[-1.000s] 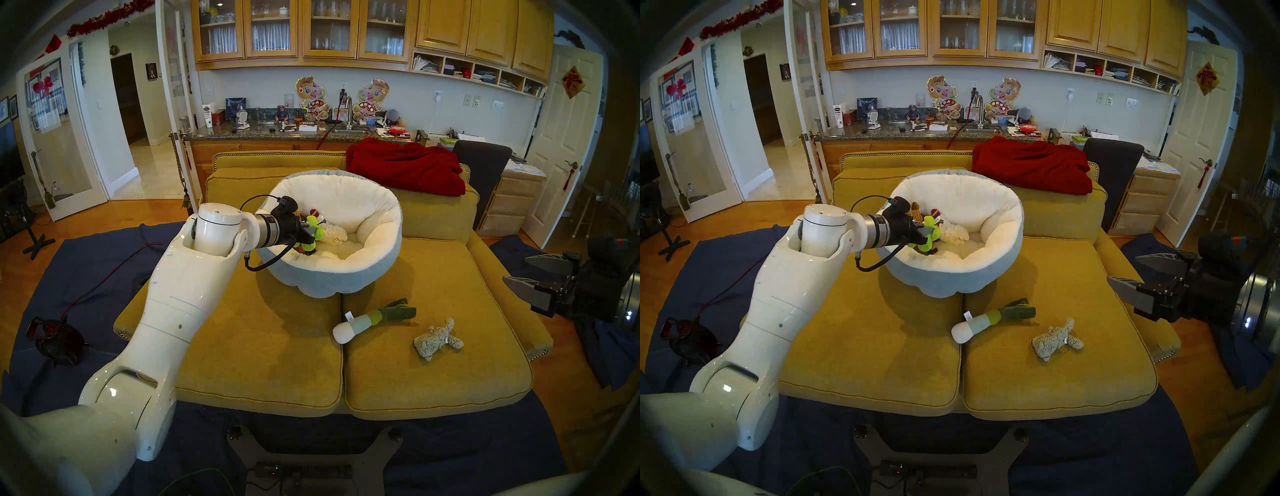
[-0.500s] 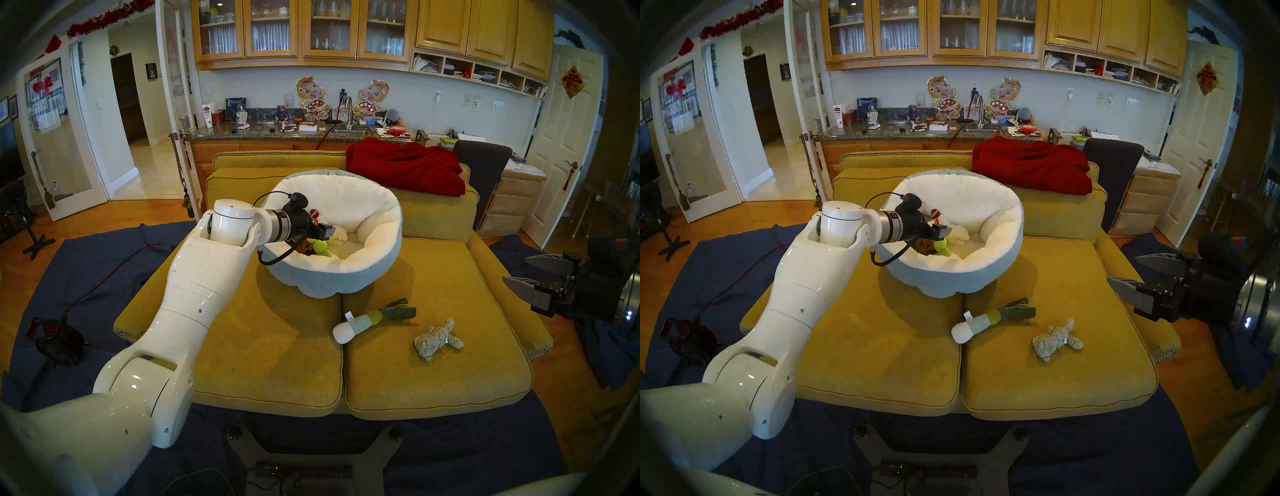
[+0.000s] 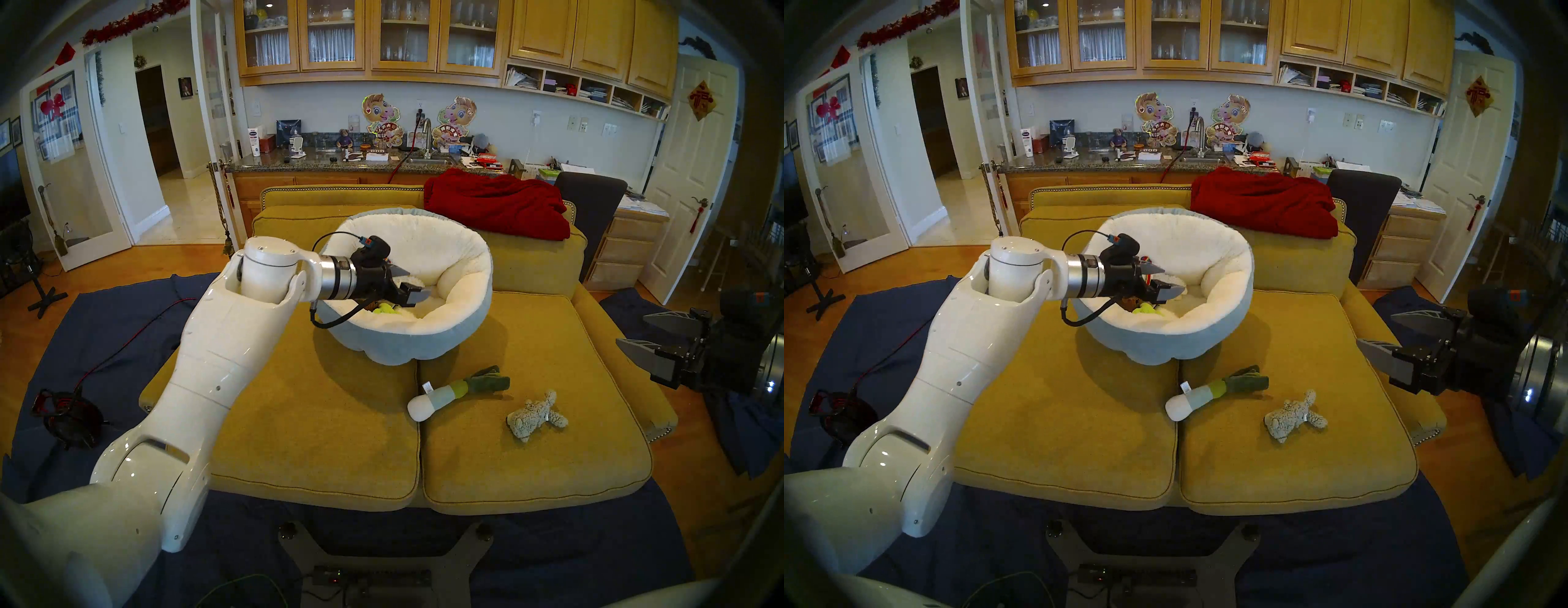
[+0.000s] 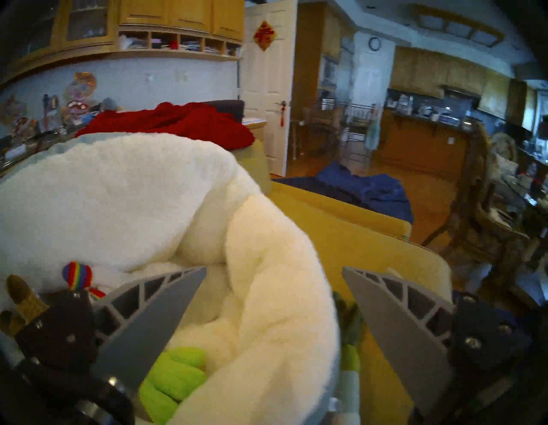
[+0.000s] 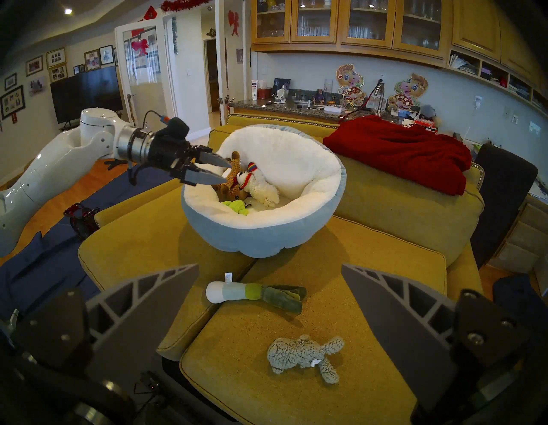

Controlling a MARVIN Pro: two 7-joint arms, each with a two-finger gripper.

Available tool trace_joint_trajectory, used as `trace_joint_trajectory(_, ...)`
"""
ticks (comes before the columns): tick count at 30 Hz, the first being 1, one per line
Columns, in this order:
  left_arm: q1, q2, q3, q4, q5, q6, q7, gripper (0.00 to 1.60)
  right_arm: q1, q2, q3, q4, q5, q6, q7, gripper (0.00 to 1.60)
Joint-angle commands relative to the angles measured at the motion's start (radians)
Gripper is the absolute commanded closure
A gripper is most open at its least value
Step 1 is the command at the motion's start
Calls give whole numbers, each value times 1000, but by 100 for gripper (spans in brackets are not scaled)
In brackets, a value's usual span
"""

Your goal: Put toys into dog bed

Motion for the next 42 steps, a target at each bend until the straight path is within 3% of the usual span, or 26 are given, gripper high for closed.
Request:
trace_joint_trajectory(1,90,122,-64,-127,-43,-5,-92,0,3,3,9,0,-1,-1,-1,0)
trace_joint_trajectory(5,148,163,-91,-167,-57,-11,-142,0,4,3,8,0,-1,-1,-1,0)
trace_joint_trajectory(6,194,190,-112,-241,-59,-5,-149,0,4,3,8,0,-1,-1,-1,0)
trace_joint_trajectory(8,185,191,-116,-196,-69,-17,-171,0,4,3,9,0,-1,-1,-1,0)
trace_joint_trajectory(19,366,271,-225,-341,-112,-32,-243,0,4,3,10,-1,-2,-1,-1,0)
trace_joint_trajectory(24,440,286,-275,-404,-107,-39,-213,0,3,4,11,-1,-2,0,0,0)
trace_joint_trajectory(29,538,261,-350,-480,-79,-53,-119,0,3,5,13,0,-2,0,0,0)
trace_joint_trajectory(38,571,226,-383,-474,-82,-80,-47,0,2,5,14,0,-2,1,1,0)
trace_joint_trajectory(42,562,226,-382,-464,-97,-51,-53,0,2,5,14,0,-1,1,1,0)
